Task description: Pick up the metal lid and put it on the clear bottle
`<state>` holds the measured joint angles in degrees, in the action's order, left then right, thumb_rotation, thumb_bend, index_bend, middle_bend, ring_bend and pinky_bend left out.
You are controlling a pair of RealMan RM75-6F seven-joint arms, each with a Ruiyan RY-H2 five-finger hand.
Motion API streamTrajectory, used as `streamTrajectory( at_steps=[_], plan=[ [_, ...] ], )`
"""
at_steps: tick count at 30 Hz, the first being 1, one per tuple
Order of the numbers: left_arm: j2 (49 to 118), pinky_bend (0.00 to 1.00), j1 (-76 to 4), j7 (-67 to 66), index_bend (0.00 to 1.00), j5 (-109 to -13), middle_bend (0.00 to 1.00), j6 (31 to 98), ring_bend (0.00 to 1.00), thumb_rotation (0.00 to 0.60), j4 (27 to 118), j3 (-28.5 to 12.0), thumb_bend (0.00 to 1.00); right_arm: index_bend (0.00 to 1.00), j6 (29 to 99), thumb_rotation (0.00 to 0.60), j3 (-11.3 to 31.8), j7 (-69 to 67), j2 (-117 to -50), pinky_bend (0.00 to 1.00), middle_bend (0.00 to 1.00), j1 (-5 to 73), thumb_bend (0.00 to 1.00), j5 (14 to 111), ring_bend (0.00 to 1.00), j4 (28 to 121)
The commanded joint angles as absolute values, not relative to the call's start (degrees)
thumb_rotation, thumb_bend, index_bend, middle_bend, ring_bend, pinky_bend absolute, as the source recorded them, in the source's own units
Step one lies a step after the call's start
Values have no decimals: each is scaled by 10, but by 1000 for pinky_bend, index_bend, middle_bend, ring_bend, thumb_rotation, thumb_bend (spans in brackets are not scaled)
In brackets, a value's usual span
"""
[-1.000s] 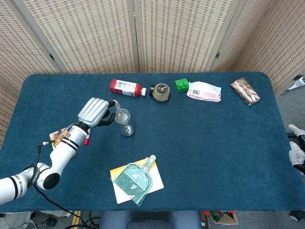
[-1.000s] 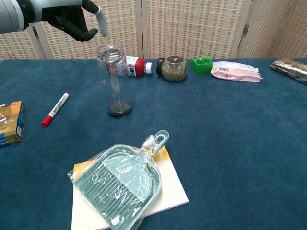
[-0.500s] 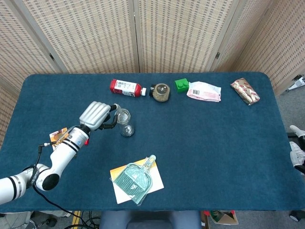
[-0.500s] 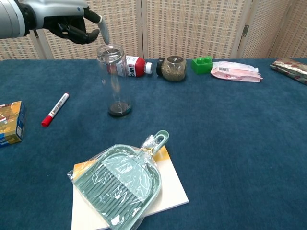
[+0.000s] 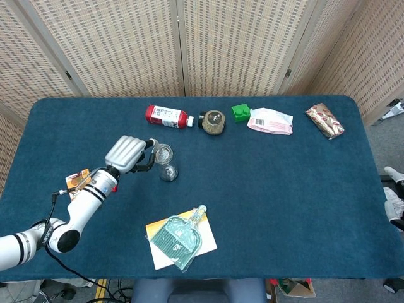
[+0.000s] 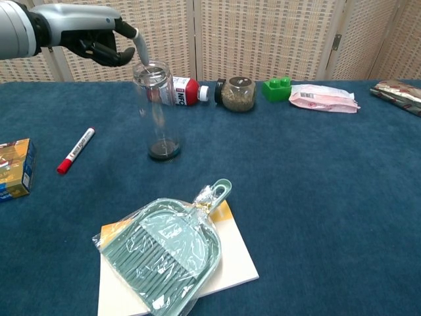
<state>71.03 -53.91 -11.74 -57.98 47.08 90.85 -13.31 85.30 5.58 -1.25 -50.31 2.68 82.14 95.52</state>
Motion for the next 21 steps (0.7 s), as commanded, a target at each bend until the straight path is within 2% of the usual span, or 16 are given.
streamTrajectory(
  at_steps=[1, 21],
  plan=[
    [713, 1000, -540, -119, 330, -578, 1000, 470, 1000, 334, 906, -131, 646, 175, 854, 600, 56, -13, -503, 318, 256, 26, 439, 821, 180, 955],
    [729, 1000, -550, -120, 320, -574, 1000, 464, 1000, 333, 896, -129, 646, 175, 854, 600, 55, -15, -505, 318, 256, 23, 439, 818, 181, 951]
  ],
)
